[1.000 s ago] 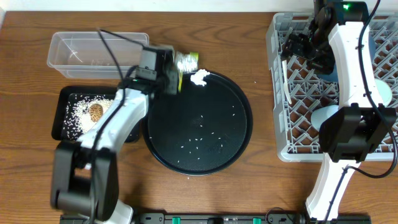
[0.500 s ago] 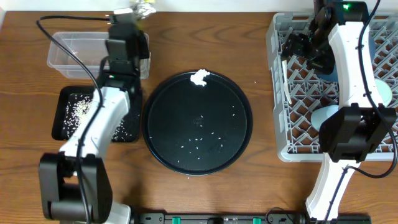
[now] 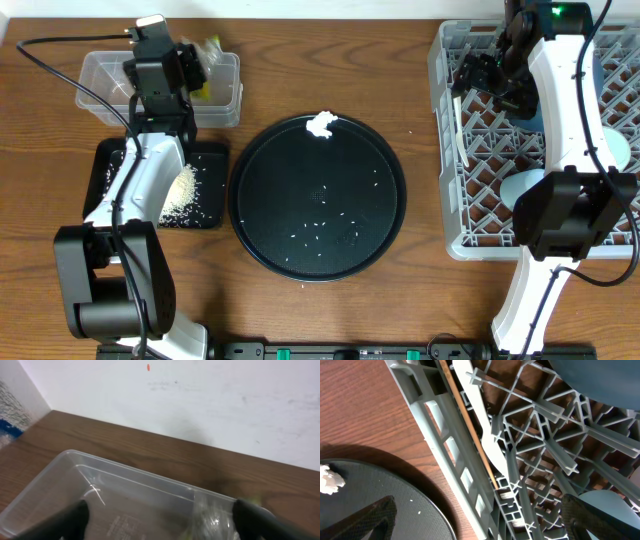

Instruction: Sort waste into correct bins and load items into the dishwasher rack

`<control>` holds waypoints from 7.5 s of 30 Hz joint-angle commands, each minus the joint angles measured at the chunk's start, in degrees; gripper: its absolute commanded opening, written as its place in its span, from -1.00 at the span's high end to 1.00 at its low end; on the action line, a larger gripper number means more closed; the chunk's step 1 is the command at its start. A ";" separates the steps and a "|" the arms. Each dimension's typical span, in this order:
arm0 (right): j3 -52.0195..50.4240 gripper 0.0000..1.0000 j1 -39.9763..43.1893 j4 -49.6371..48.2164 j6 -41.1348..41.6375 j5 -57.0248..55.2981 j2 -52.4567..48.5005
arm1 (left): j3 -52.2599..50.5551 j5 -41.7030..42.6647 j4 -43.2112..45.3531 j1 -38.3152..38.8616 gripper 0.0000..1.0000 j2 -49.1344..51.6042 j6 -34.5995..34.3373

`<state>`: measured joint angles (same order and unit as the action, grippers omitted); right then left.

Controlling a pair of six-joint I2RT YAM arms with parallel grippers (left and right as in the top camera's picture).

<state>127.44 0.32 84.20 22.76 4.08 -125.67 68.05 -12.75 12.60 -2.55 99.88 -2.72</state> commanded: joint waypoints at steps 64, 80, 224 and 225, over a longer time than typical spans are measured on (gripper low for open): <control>1.18 -0.98 -0.74 0.04 -0.74 0.00 0.90 | 0.20 13.62 -10.95 26.99 -0.96 14.08 -8.81; 1.18 -0.98 -0.74 0.02 -0.74 0.00 0.90 | 0.20 13.62 -8.76 26.95 -0.38 16.00 -8.76; 1.18 -0.98 -0.74 0.02 -0.74 0.00 0.90 | -1.55 12.94 -93.11 -3.87 -0.96 -70.73 -24.81; 1.18 -0.98 -0.74 0.02 -0.74 0.02 0.90 | -1.57 12.94 -93.11 -3.10 -0.95 -71.73 -24.79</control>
<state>127.46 0.32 84.18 22.76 4.10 -125.67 66.87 2.96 -80.42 -7.09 30.68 -28.47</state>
